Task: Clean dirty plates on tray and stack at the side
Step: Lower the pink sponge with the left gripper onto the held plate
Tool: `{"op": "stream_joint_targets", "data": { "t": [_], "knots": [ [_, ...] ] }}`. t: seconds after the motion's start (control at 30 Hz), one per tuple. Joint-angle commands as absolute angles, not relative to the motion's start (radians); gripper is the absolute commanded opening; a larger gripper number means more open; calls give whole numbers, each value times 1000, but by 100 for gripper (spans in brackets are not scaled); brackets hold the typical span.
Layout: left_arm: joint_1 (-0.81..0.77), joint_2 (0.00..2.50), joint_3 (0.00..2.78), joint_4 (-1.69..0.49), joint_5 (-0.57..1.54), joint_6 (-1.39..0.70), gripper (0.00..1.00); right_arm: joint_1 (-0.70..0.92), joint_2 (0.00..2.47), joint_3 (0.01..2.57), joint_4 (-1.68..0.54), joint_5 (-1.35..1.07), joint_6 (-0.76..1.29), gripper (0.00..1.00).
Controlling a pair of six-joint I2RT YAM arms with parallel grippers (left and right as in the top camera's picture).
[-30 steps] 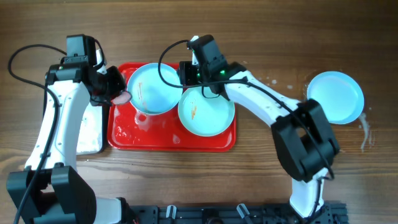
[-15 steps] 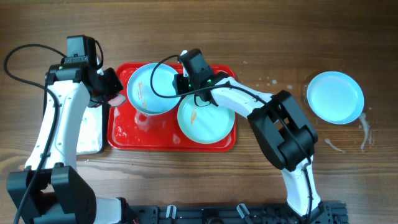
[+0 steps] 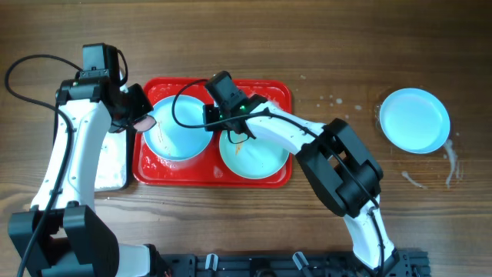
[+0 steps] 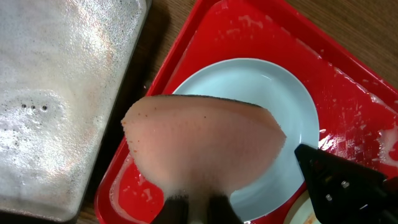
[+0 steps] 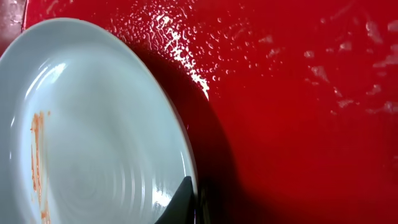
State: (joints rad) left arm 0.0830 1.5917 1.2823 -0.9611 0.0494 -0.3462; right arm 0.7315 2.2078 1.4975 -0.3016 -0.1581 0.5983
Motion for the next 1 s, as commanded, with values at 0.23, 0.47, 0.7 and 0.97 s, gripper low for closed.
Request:
{"op": "stream_joint_targets", "data": {
  "t": [0.23, 0.47, 0.7, 0.97],
  "knots": [
    [80, 1599, 1277, -962, 44, -356, 4, 730, 2233, 1502, -397, -195, 654, 5],
    [80, 1599, 1277, -954, 44, -373, 4, 730, 2233, 1502, -399, -197, 654, 4],
    [16, 1599, 1277, -863, 43, -421, 4, 730, 2233, 1502, -390, -197, 650, 5],
    [-127, 1646, 1277, -780, 2, -421, 4, 730, 2233, 1502, -390, -198, 632, 4]
  ]
}}
